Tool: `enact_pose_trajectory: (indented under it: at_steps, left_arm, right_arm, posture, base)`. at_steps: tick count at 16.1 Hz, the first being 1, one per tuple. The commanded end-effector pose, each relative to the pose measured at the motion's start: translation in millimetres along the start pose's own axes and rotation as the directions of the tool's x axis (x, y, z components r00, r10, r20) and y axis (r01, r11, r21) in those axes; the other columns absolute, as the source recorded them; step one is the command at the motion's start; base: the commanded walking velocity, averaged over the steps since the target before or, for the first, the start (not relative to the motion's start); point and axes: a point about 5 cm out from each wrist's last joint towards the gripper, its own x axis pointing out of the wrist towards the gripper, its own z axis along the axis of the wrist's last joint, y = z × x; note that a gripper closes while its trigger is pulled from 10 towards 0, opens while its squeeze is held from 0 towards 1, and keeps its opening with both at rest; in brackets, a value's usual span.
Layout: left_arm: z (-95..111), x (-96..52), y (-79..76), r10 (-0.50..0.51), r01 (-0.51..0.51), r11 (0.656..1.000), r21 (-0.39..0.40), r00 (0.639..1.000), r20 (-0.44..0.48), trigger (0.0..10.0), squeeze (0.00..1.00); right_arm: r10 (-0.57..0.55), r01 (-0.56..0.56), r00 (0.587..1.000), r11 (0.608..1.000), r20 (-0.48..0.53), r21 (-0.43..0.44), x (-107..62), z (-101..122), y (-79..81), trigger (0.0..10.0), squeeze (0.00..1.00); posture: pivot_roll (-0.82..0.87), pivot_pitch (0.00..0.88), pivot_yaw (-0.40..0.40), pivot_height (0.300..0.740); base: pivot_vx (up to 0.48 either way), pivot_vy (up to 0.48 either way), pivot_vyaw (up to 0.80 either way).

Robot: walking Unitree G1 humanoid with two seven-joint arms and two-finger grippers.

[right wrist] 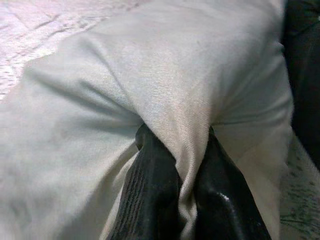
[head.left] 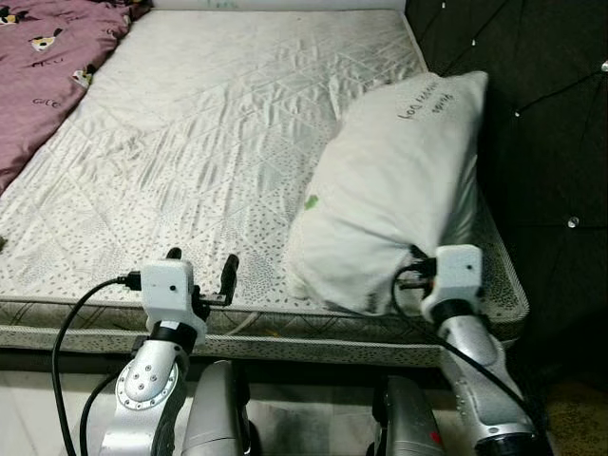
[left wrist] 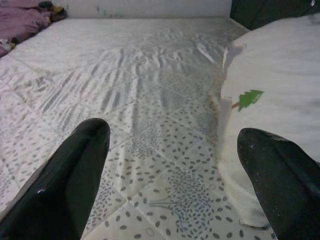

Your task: Clean up the room

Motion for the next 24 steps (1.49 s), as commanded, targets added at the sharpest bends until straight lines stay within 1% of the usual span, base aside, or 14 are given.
enact_pose_trajectory:
  at_steps: [1,2,3,5,7,9,10,11,13,15,16,18,19,24]
  left_arm:
    - [-3,-1.6,1.9,0.002,-0.002,1.0,0.009,1.0,-0.01,10.0,0.0]
    - [-3,-1.6,2.0,0.003,-0.003,1.0,0.009,1.0,-0.01,10.0,0.0]
    - [-3,-1.3,1.5,0.004,-0.004,1.0,0.009,1.0,-0.009,10.0,0.0]
    - [1,-0.9,1.5,0.006,-0.006,1.0,-0.007,1.0,0.014,10.0,0.0]
    - [1,-1.3,4.1,0.018,-0.018,1.0,-0.005,1.0,0.016,10.0,0.0]
    - [-1,-3.4,5.1,0.034,-0.034,0.999,-0.001,0.999,0.014,10.0,0.0]
    - [-1,-3.8,4.6,0.036,-0.036,0.999,-0.001,0.999,0.015,10.0,0.0]
    - [-2,-4.6,4.9,0.044,-0.044,0.999,-0.001,0.999,0.016,10.0,0.0]
    - [-2,-5.3,5.7,0.049,-0.049,0.999,0.0,0.999,0.016,10.0,0.0]
    - [-2,-5.1,6.2,0.047,-0.047,0.999,0.002,0.999,0.011,10.0,0.0]
    - [-3,-4.4,5.6,0.044,-0.044,0.999,0.003,0.999,0.009,10.0,0.0]
    - [-3,-3.4,4.8,0.039,-0.039,0.999,0.004,0.999,0.008,10.0,0.0]
    - [-3,-2.5,4.7,0.037,-0.037,0.999,0.005,0.999,0.008,10.0,0.0]
    - [-4,-2.0,5.7,0.032,-0.032,0.999,0.007,0.999,0.006,10.0,0.0]
  right_arm:
    - [0.071,-0.071,0.997,0.997,0.027,-0.005,6.8,13,13.8,0.0,0.0]
    - [0.079,-0.079,0.996,0.997,0.03,-0.016,12.2,16,12.5,0.0,0.0]
    - [0.105,-0.104,0.994,0.994,0.027,-0.036,25.8,23,6.6,0.0,0.0]
    - [0.209,-0.21,0.978,0.978,-0.02,-0.011,54.3,39,-15.6,0.0,0.0]
    - [0.2,-0.201,0.98,0.976,-0.016,-0.089,66.4,53,-40.7,0.0,0.0]
    - [-0.002,-0.007,0.999,0.984,-0.052,-0.176,81.1,83,-110.7,0.0,0.0]
    - [-0.052,0.036,0.996,0.976,-0.068,-0.215,79.8,88,-127.6,0.0,0.0]
    - [-0.137,0.11,0.988,0.951,-0.075,-0.288,75.2,94,-149.4,0.0,0.0]
    - [-0.279,0.24,0.958,0.906,-0.065,-0.349,65.3,104,-180.0,0.0,0.0]
    - [-0.409,0.359,0.912,0.838,-0.037,-0.411,52.8,111,-206.7,0.0,0.0]
    - [-0.462,0.398,0.886,0.804,-0.041,-0.443,45.1,107,-217.5,0.0,0.0]
    - [-0.484,0.408,0.873,0.786,-0.053,-0.465,39.4,97,-221.9,0.0,0.0]
    - [-0.467,0.389,0.882,0.804,-0.072,-0.451,38.0,86,-218.4,0.0,0.0]
    - [-0.315,0.266,0.944,0.904,-0.1,-0.335,35.0,24,-168.4,0.0,0.0]
  posture:
    - [0.06,0.095,0.048,0.593]
    - [0.06,0.095,0.048,0.593]
    - [0.07,0.095,0.048,0.593]
    - [0.07,0.094,0.038,0.593]
    - [0.07,0.094,0.038,0.593]
    - [0.08,0.093,0.02,0.593]
    - [0.08,0.092,0.019,0.593]
    - [0.08,0.09,0.018,0.593]
    - [0.08,0.09,0.017,0.593]
    - [0.08,0.092,0.02,0.593]
    - [0.07,0.092,0.026,0.593]
    - [0.06,0.092,0.027,0.593]
    - [0.06,0.091,0.029,0.593]
    - [0.06,0.085,0.034,0.593]
  base:
    - [0.0,0.0,0.0]
    - [0.0,0.0,0.0]
    - [0.0,0.0,0.0]
    - [0.0,0.0,0.0]
    - [0.0,0.0,0.0]
    - [0.0,0.0,0.0]
    - [0.0,0.0,0.0]
    - [0.0,0.0,0.0]
    - [0.0,0.0,0.0]
    - [0.0,0.0,0.0]
    - [0.0,0.0,0.0]
    - [0.0,0.0,0.0]
    - [0.0,0.0,0.0]
    - [0.0,0.0,0.0]
